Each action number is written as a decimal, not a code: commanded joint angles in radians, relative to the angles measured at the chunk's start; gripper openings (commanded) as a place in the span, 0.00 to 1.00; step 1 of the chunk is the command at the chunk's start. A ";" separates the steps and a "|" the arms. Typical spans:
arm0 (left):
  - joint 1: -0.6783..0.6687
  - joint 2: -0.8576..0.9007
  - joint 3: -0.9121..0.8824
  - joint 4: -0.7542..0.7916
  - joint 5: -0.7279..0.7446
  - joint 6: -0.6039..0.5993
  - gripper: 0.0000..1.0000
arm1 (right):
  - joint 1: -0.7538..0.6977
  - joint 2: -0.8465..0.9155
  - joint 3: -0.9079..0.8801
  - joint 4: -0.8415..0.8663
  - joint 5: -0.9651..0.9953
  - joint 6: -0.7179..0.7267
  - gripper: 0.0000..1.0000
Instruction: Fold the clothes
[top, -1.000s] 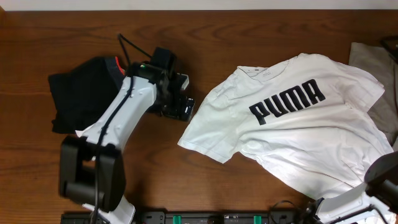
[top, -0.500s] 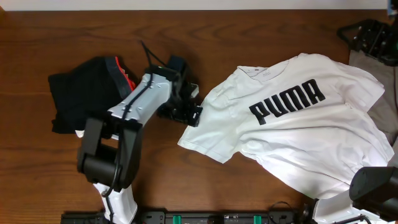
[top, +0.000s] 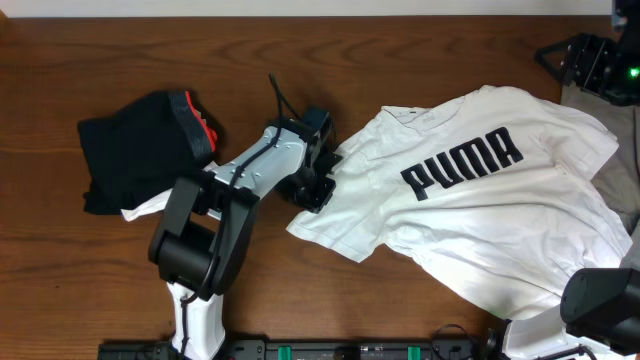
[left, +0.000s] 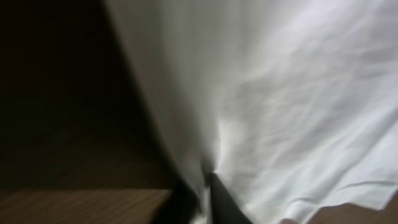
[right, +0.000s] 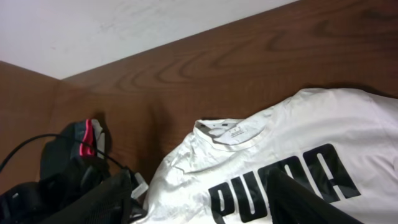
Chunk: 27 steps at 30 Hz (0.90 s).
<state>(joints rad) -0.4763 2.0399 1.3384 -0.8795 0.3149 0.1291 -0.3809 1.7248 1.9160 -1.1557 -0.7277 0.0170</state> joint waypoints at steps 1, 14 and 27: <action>0.002 0.009 -0.006 -0.032 -0.097 -0.087 0.06 | 0.008 -0.016 0.014 -0.003 -0.002 -0.014 0.67; 0.183 -0.327 0.021 -0.266 -0.423 -0.404 0.07 | 0.062 -0.010 0.001 -0.057 0.272 -0.010 0.67; 0.316 -0.475 0.021 -0.426 -0.537 -0.449 0.06 | 0.106 0.130 -0.209 -0.036 0.526 0.120 0.44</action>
<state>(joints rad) -0.1638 1.5772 1.3460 -1.2957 -0.1806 -0.3000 -0.2768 1.7893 1.7725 -1.1988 -0.2653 0.0975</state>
